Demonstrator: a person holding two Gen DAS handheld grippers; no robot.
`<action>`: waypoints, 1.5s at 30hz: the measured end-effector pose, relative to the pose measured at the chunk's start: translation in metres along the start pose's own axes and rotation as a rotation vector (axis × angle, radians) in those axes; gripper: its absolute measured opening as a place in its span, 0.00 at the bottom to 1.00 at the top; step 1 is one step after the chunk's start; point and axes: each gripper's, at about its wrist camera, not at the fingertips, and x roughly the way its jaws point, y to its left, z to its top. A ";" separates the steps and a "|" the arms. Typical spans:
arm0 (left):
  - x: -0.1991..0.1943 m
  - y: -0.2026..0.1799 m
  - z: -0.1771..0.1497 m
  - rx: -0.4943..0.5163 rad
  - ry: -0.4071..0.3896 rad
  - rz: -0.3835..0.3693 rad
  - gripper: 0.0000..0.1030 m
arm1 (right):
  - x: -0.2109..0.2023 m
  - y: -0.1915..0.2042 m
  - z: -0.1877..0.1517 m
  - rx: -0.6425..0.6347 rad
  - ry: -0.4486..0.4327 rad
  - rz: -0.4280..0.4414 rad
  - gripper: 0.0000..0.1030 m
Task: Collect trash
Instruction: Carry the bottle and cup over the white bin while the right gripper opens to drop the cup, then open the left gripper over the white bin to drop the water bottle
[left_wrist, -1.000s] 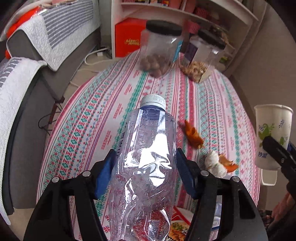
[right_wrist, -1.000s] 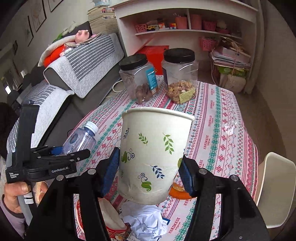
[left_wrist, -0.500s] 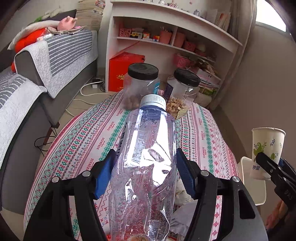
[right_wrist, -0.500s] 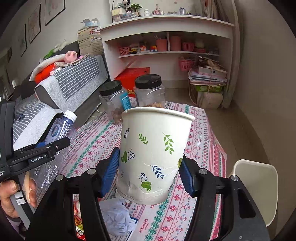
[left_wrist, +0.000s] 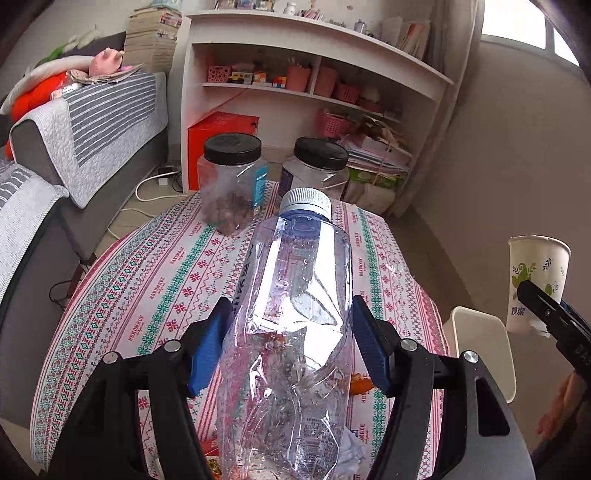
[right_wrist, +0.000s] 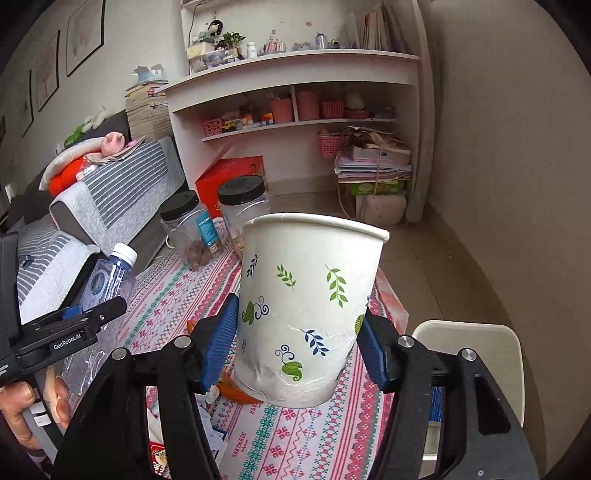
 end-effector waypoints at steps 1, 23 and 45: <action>-0.001 -0.004 0.000 0.004 -0.004 -0.004 0.62 | -0.002 -0.004 0.000 0.006 -0.004 -0.005 0.56; 0.003 -0.113 -0.018 0.120 0.017 -0.119 0.62 | -0.030 -0.128 -0.002 0.262 -0.004 -0.197 0.59; 0.025 -0.293 -0.031 0.210 0.110 -0.327 0.62 | -0.111 -0.220 -0.031 0.410 -0.095 -0.416 0.93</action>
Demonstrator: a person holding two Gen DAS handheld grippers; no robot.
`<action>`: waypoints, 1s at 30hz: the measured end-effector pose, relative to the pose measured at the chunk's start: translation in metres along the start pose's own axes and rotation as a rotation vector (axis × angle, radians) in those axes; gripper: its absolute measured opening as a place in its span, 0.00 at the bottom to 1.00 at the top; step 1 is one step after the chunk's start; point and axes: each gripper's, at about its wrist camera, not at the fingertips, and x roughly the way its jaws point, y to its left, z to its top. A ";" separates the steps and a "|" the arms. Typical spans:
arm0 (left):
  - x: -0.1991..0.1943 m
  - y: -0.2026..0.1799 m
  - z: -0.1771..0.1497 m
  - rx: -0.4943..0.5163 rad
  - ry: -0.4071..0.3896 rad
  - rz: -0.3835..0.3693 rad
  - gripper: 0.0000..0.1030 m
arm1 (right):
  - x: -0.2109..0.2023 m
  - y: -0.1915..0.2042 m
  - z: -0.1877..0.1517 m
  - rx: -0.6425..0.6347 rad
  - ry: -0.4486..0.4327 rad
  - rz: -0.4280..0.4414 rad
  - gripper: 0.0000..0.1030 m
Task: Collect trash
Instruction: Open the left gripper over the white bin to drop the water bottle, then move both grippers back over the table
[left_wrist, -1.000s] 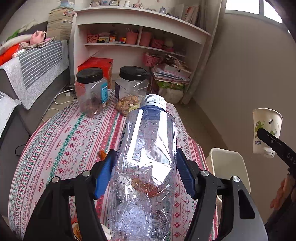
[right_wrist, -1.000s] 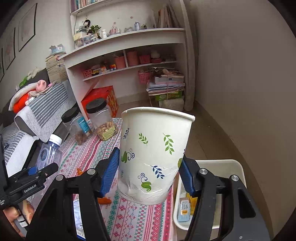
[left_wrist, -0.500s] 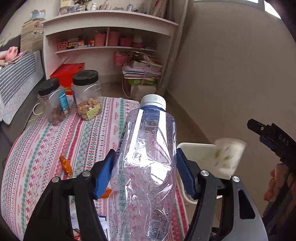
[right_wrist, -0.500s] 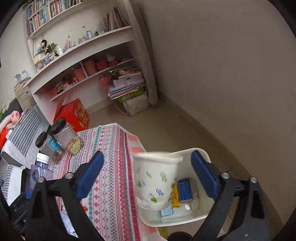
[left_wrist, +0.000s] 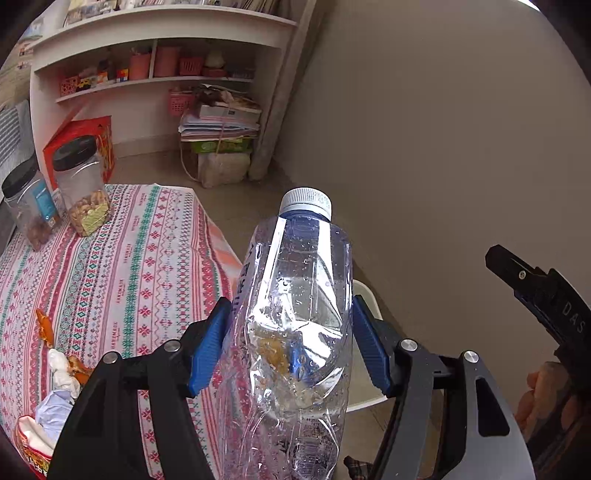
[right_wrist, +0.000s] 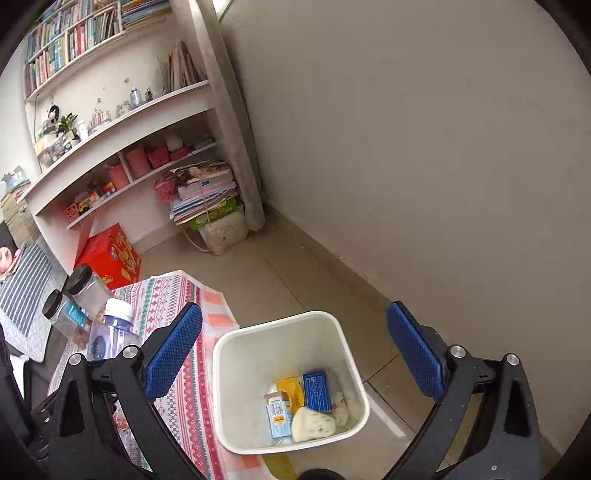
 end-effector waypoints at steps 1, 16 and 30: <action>0.003 -0.004 0.003 -0.008 0.000 -0.005 0.62 | -0.002 -0.005 -0.001 0.008 -0.012 -0.007 0.93; -0.011 0.006 0.012 -0.004 -0.020 0.084 0.83 | -0.006 0.009 -0.007 -0.069 -0.008 -0.029 0.93; -0.064 0.117 -0.043 -0.080 0.047 0.323 0.87 | -0.002 0.127 -0.070 -0.405 0.127 0.129 0.93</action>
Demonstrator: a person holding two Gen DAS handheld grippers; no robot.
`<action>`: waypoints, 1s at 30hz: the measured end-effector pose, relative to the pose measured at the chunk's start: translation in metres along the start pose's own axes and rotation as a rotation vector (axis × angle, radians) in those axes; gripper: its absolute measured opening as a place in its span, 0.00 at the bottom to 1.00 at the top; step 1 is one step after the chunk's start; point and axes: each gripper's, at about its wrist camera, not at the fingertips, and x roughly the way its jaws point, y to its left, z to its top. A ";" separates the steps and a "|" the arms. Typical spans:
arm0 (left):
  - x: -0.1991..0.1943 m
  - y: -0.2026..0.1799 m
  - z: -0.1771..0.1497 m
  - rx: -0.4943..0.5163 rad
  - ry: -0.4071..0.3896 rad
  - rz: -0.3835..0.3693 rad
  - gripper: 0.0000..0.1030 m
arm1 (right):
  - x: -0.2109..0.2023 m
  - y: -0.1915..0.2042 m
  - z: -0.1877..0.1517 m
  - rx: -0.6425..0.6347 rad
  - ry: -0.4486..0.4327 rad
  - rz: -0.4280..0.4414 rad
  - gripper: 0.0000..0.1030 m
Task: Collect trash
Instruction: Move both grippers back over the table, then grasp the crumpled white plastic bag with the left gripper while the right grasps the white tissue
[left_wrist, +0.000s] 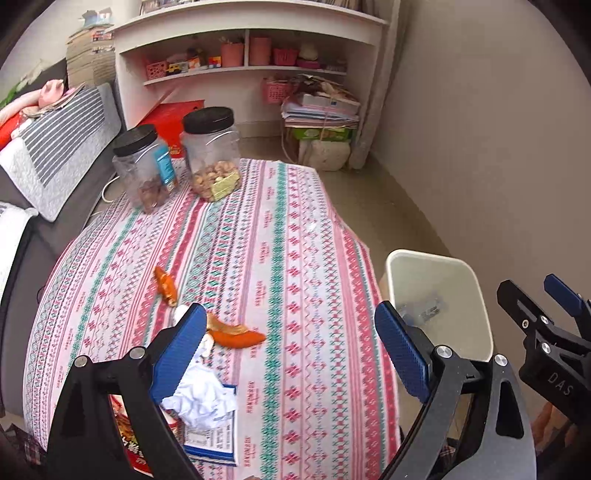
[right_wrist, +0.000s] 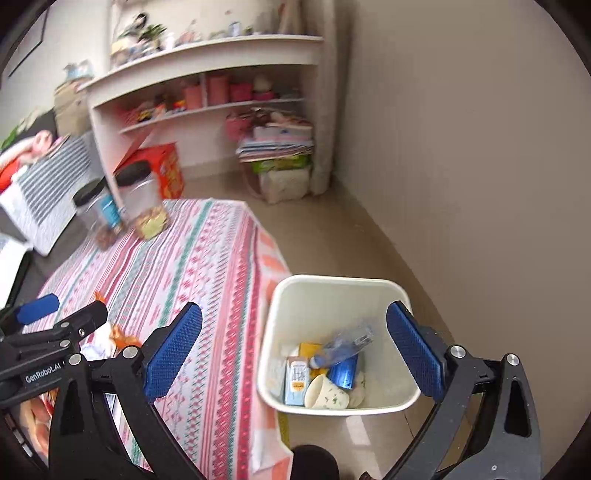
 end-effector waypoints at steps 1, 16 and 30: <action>0.001 0.010 -0.003 -0.009 0.013 0.011 0.87 | 0.001 0.008 -0.002 -0.017 0.005 0.008 0.93; 0.029 0.104 -0.050 -0.023 0.253 0.114 0.87 | 0.025 0.080 -0.010 -0.153 0.102 0.093 0.93; 0.084 0.098 -0.068 0.072 0.358 0.029 0.68 | 0.058 0.105 -0.018 -0.185 0.198 0.098 0.93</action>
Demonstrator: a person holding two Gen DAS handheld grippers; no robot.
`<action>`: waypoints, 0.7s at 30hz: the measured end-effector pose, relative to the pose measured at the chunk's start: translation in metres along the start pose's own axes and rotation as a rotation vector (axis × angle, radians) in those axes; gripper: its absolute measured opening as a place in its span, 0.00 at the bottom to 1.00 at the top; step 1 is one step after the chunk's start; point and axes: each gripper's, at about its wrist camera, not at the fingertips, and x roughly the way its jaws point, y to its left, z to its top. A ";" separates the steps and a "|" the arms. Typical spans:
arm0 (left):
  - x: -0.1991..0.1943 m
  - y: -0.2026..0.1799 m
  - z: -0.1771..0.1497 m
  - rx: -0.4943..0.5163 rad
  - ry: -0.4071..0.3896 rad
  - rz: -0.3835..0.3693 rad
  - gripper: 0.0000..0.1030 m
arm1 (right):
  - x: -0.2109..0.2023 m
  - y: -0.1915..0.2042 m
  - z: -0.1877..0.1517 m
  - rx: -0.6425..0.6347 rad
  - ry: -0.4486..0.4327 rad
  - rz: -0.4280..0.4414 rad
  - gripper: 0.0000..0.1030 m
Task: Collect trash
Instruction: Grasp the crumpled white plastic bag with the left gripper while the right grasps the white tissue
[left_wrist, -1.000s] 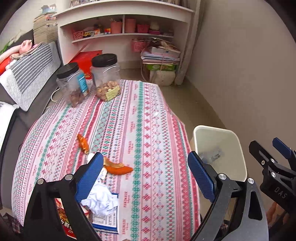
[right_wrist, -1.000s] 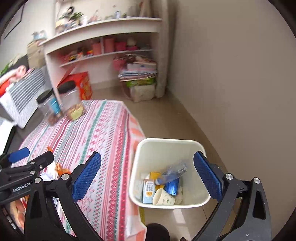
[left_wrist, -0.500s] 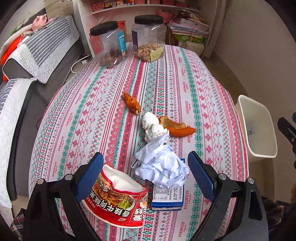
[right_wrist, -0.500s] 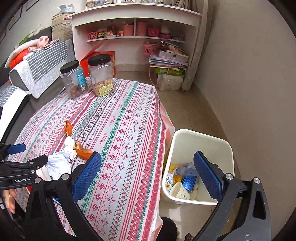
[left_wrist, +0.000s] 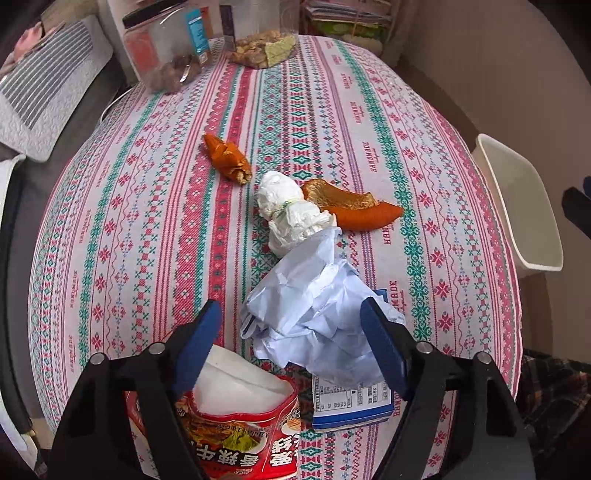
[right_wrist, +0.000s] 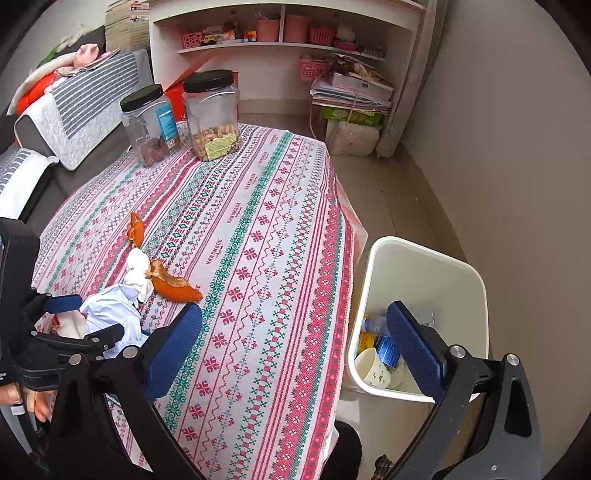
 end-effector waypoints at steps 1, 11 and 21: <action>0.000 -0.001 0.001 0.015 0.000 -0.014 0.54 | 0.003 0.003 0.001 -0.004 0.006 0.003 0.93; -0.038 0.029 0.011 0.044 -0.093 -0.054 0.43 | 0.020 0.041 0.016 -0.072 0.040 0.047 0.93; -0.050 0.103 0.029 -0.131 -0.145 -0.011 0.44 | 0.055 0.095 0.016 -0.152 0.151 0.230 0.92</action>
